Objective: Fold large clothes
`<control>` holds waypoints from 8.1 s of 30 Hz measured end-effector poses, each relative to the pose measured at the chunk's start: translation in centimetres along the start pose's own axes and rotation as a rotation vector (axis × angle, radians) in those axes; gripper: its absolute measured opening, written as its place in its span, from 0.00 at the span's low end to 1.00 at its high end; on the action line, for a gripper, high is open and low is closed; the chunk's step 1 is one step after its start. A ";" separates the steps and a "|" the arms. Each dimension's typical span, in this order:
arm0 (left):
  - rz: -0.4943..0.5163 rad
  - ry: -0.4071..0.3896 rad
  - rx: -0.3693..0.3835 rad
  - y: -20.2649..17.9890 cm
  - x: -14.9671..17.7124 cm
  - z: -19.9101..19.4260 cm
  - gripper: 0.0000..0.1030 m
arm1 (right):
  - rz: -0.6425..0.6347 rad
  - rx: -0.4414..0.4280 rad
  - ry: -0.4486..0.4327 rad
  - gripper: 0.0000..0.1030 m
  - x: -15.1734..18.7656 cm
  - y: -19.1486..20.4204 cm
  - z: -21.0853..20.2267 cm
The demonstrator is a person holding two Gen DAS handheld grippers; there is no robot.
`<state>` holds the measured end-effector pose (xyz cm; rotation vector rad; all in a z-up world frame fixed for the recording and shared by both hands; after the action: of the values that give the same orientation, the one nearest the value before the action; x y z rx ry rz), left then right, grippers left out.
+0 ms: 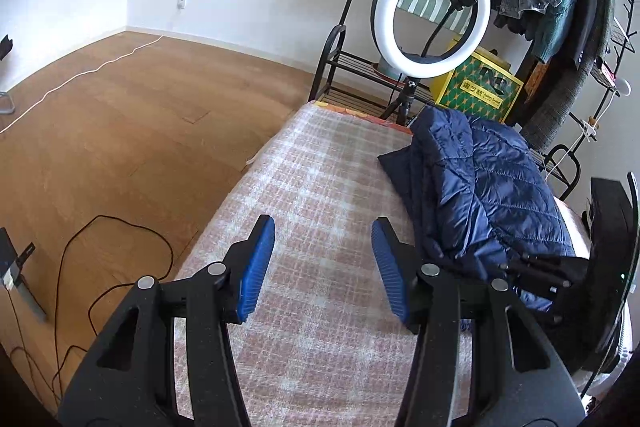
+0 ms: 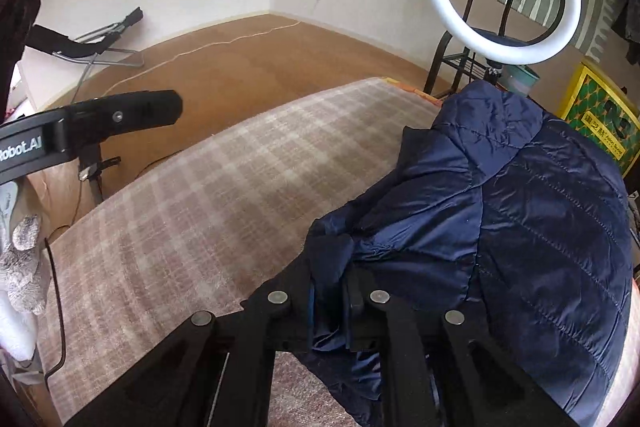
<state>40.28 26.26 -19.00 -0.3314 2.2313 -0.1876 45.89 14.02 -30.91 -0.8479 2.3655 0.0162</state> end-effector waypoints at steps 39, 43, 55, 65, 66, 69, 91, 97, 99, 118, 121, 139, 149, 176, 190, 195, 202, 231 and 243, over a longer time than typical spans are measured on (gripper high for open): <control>0.370 0.109 0.155 -19.0 1.9 2.7 0.51 | 0.261 -0.085 -0.214 0.35 5.3 -22.9 -12.6; 0.416 0.148 0.280 -23.6 3.3 3.9 0.51 | 0.342 -0.049 -0.235 0.33 3.1 -26.9 -11.5; 0.539 0.216 0.314 -25.9 7.7 7.3 0.51 | 0.440 0.049 -0.149 0.31 -1.6 -33.4 -0.9; 0.523 0.251 0.347 -25.0 7.1 6.1 0.51 | 0.472 0.084 -0.124 0.45 -0.5 -33.7 -1.6; 0.518 0.245 0.352 -24.5 6.8 5.4 0.51 | 0.498 0.083 -0.154 0.57 0.1 -33.8 -3.5; 0.487 0.195 0.349 -21.9 4.7 2.7 0.51 | 0.532 0.048 -0.226 0.74 2.2 -34.0 -7.7; -0.406 0.513 0.590 -2.9 -4.8 20.5 0.82 | 0.775 -0.299 -0.130 0.94 13.3 -32.7 -9.3; -0.336 0.554 0.633 -4.5 -4.8 22.0 0.81 | 0.808 -0.347 -0.082 0.91 13.1 -32.6 -6.5; -0.328 0.576 0.627 -4.7 -4.6 22.5 0.81 | 0.828 -0.371 -0.062 0.87 13.1 -32.6 -5.5; -0.257 0.507 0.519 -7.6 -4.6 23.8 0.46 | 0.842 -0.381 -0.085 0.51 10.3 -31.4 -2.2; -0.225 0.467 0.507 -8.5 -4.9 22.5 0.32 | 0.813 -0.346 -0.084 0.40 9.7 -31.0 -3.0; -0.089 0.473 0.522 -16.4 0.1 10.6 0.16 | 0.661 -0.211 -0.026 0.24 14.1 -28.1 -16.0; 0.006 0.541 0.572 -24.5 6.6 3.2 0.16 | 0.683 -0.130 -0.002 0.23 22.9 -27.2 -25.8; 0.238 0.529 0.643 -40.6 11.6 -7.4 0.14 | 0.601 0.095 -0.059 0.22 32.2 -30.5 -39.4; 0.301 0.399 0.742 -56.9 8.9 -4.8 0.14 | 0.475 0.386 -0.074 0.21 29.7 -42.6 -47.6; 0.338 0.363 0.771 -63.7 8.8 -2.2 0.14 | 0.476 0.508 -0.078 0.21 29.5 -48.4 -49.0; 0.346 0.339 0.754 -71.6 9.2 4.3 0.14 | 0.484 0.644 -0.060 0.21 29.0 -56.4 -47.9; 0.316 0.187 0.425 -72.7 8.1 13.6 0.55 | 0.647 0.852 0.060 0.58 36.4 -67.9 -42.8; 0.420 0.226 0.258 -74.8 9.1 17.9 0.55 | 0.659 0.817 0.049 0.57 36.4 -66.5 -41.5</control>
<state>61.63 -48.19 -18.49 0.3115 2.4052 -0.2923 39.62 -68.28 -5.23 0.3195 2.2706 -0.6522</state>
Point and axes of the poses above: each gripper's, at about its wrist camera, not at the fingertips, and z roughly the way its jaws point, y to its left, x to its underside, the point moved 1 cm from there along z, roughly the way its jaws point, and after that the axes turned 1 degree about -x, right-handed, at the moved point
